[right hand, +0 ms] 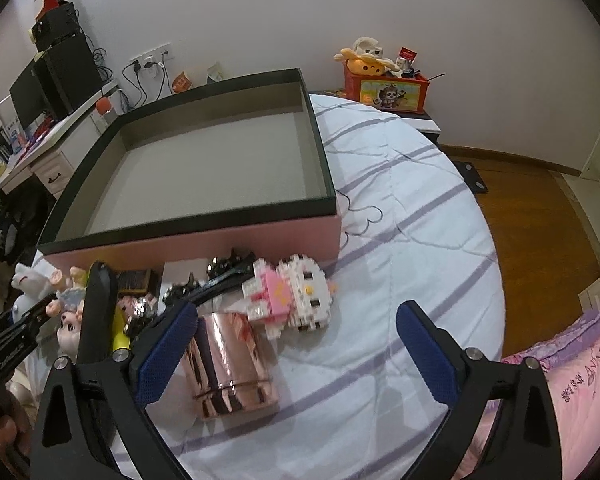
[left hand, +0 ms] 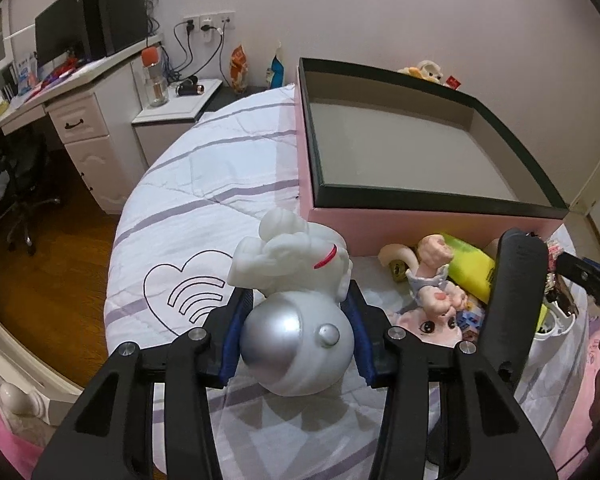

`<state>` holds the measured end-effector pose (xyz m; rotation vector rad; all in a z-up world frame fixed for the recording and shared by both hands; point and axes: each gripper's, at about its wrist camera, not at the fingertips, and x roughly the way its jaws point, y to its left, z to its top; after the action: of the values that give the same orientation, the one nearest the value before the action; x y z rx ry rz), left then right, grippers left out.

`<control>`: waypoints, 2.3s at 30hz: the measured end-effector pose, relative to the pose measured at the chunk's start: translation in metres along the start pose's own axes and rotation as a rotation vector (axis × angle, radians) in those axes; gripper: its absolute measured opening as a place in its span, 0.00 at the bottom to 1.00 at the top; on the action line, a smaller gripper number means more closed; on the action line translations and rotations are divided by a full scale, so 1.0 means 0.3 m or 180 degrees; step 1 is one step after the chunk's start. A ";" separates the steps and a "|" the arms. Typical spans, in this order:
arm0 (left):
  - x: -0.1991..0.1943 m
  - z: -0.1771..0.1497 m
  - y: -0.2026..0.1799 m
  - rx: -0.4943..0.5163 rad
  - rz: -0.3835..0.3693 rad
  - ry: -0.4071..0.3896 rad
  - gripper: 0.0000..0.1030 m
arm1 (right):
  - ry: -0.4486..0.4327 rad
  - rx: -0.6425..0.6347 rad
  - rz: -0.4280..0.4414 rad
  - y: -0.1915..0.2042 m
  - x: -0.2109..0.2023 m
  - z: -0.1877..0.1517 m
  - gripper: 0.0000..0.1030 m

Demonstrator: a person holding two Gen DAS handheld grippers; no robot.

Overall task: Organize rigid objects
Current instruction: 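Grasp the silver ball toy with left tool while right tool grasps the pixel Hello Kitty, then carry both toys over the box and open both tools to drop them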

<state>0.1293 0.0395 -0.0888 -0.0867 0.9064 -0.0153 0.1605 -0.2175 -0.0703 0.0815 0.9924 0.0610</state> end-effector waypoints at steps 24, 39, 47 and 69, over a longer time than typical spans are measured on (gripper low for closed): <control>0.006 0.015 -0.052 0.0030 -0.0051 0.0036 0.45 | 0.0253 -0.0131 0.0218 -0.069 0.091 0.022 0.59; -0.107 0.064 -0.059 0.0079 -0.0106 -0.0174 0.45 | -0.0076 -0.0319 0.0264 -0.006 -0.093 0.039 0.58; -0.197 0.228 -0.116 0.0201 -0.0310 -0.0434 0.45 | -0.0384 -0.0565 0.0418 0.103 -0.190 0.169 0.58; 0.254 0.529 -0.276 0.0361 -0.0394 0.0106 0.45 | 0.0180 -0.0556 0.0495 0.153 0.275 0.484 0.59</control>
<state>0.3031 -0.0358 -0.0446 -0.0368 0.9305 -0.1837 0.3266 -0.1703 -0.0555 -0.0033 1.0321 0.2934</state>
